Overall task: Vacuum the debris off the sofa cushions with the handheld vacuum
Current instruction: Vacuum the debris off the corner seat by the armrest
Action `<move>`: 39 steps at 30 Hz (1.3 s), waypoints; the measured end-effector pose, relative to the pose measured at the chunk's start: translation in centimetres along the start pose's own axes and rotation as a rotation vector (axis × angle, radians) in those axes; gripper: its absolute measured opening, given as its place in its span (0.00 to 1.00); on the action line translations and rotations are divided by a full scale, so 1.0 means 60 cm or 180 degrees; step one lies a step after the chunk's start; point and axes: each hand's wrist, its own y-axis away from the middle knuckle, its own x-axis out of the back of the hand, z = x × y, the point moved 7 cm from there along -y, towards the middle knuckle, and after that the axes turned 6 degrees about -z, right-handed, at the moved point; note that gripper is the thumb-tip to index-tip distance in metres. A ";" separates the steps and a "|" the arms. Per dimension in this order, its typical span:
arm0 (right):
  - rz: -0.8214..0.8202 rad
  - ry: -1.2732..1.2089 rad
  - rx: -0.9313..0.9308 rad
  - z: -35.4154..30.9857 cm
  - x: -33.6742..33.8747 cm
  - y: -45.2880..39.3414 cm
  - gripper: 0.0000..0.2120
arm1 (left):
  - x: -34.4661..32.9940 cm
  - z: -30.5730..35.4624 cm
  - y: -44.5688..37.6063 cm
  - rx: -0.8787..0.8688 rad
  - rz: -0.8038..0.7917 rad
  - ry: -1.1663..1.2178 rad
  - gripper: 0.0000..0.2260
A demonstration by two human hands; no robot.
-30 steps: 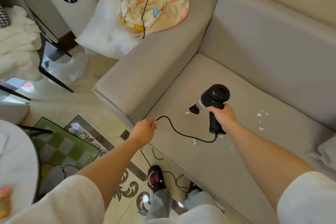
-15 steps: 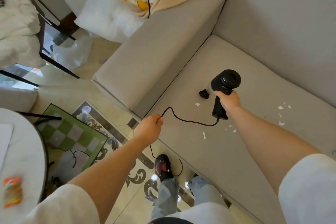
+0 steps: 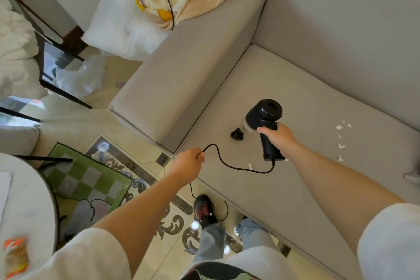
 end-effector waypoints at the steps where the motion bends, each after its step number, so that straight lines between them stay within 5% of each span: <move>1: -0.0008 0.0057 0.0032 0.003 0.000 0.003 0.14 | -0.002 -0.001 0.002 0.0001 -0.0026 -0.0024 0.15; 12: 0.0071 -0.0049 -0.0280 0.093 0.038 0.096 0.15 | -0.051 0.034 0.021 -0.0172 -0.0671 -0.0369 0.11; 24: 0.0384 -0.0723 -0.0462 0.191 0.050 0.151 0.14 | -0.077 0.066 0.035 -0.0282 -0.0813 -0.0680 0.12; 32: 0.1059 -0.0857 -0.0276 0.180 0.191 0.173 0.18 | -0.101 0.177 0.029 -0.0568 -0.0867 -0.0716 0.14; 39: 0.0709 -0.0622 -0.0270 0.180 0.262 0.134 0.15 | -0.142 0.230 0.024 -0.0414 -0.0854 -0.0741 0.10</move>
